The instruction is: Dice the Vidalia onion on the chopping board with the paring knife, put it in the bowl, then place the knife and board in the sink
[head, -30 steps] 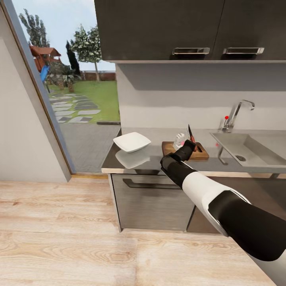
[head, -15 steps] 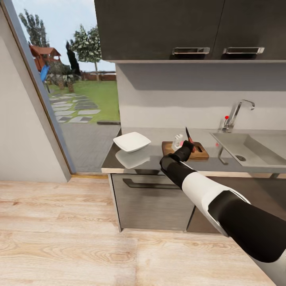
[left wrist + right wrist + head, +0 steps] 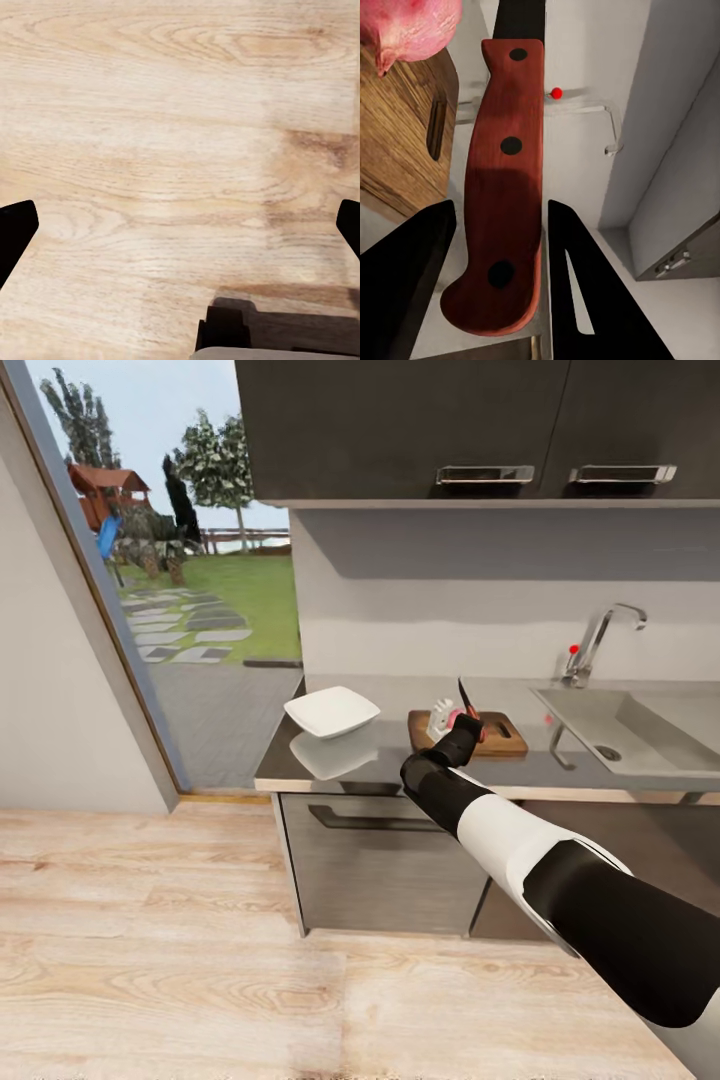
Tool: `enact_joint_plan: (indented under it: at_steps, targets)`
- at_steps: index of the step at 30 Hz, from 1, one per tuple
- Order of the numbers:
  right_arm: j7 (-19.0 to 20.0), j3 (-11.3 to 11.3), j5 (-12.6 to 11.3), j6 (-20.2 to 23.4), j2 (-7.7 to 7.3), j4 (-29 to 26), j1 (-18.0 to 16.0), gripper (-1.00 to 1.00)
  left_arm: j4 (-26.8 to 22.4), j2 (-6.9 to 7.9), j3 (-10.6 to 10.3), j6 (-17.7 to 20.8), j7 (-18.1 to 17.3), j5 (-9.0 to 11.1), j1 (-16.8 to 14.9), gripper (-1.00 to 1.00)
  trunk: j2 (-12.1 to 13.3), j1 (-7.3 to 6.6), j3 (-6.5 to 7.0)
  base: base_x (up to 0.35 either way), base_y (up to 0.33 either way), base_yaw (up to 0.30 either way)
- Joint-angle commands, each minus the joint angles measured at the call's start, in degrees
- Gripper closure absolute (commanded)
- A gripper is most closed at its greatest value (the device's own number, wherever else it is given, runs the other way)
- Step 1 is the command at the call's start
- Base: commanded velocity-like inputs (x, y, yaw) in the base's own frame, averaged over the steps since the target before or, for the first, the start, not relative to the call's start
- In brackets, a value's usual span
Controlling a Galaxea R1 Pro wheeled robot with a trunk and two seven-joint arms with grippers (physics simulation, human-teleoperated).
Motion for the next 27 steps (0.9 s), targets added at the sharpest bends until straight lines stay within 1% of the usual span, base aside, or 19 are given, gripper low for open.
enact_joint_plan:
  at_steps: [1,18,19,27]
  targets:
    - [-0.2,0.35,-0.25,0.2,0.0,0.02,-0.06,1.0,0.19,-0.03,-0.49,-0.3,0.14,0.23,-0.07,-1.0,-0.03,0.0,-0.14,0.0,0.0,0.0]
    - [-0.16,0.4,-0.26,0.12,0.0,0.02,-0.06,1.0,0.19,-0.12,-0.49,-0.3,0.05,0.23,-0.07,-1.0,-0.03,0.0,-1.67,0.0,0.0,0.0]
    - [-0.08,0.33,-0.22,-1.04,0.0,0.02,-0.06,1.0,0.19,-0.19,-0.49,-0.3,-0.08,0.23,-0.07,-1.0,-0.03,0.0,-1.73,0.0,0.0,0.0]
    - [-0.07,0.32,-0.21,-1.11,0.0,0.02,-0.06,1.0,0.19,-0.15,-0.49,-0.3,0.03,0.23,-0.07,-1.0,-0.03,0.0,-2.36,0.0,0.0,-0.017]
